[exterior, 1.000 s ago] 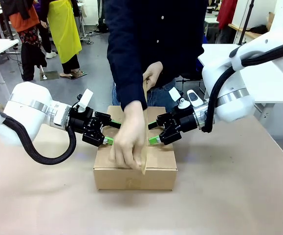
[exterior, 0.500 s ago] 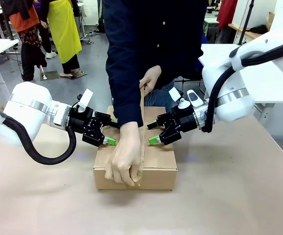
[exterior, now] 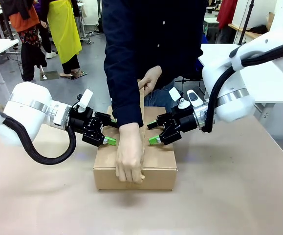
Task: Pack the gift set into the box.
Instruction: Press and hold the closed box until the human finishes sealing it.
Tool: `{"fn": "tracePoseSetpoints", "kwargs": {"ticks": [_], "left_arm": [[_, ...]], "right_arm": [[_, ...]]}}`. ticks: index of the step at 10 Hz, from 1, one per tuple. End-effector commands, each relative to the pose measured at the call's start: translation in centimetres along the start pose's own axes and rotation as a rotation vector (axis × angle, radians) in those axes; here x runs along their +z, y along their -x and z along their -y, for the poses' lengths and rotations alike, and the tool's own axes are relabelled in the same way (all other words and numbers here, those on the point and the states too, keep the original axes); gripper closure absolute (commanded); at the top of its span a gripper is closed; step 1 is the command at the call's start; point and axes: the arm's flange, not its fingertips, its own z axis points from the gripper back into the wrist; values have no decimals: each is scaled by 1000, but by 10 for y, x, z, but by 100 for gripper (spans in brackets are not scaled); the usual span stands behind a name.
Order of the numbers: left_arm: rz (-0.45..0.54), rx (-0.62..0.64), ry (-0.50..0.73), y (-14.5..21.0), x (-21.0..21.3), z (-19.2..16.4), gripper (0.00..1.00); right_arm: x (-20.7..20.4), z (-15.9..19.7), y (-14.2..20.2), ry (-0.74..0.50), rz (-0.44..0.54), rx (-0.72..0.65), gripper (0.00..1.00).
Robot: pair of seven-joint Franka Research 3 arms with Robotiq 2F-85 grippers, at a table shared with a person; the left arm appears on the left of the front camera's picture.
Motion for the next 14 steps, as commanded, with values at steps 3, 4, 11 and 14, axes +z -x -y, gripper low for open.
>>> {"fn": "tracePoseSetpoints", "kwargs": {"ticks": [3, 4, 11, 14], "left_arm": [[-1, 4, 0, 2, 0, 1, 0], [-1, 4, 0, 2, 0, 1, 0], [-1, 4, 0, 2, 0, 1, 0], [-1, 4, 0, 2, 0, 1, 0]], "right_arm": [[-2, -2, 4, 10, 7, 1, 0], [-2, -2, 4, 10, 7, 1, 0], [-2, -2, 4, 10, 7, 1, 0], [-2, -2, 4, 10, 7, 1, 0]]}}
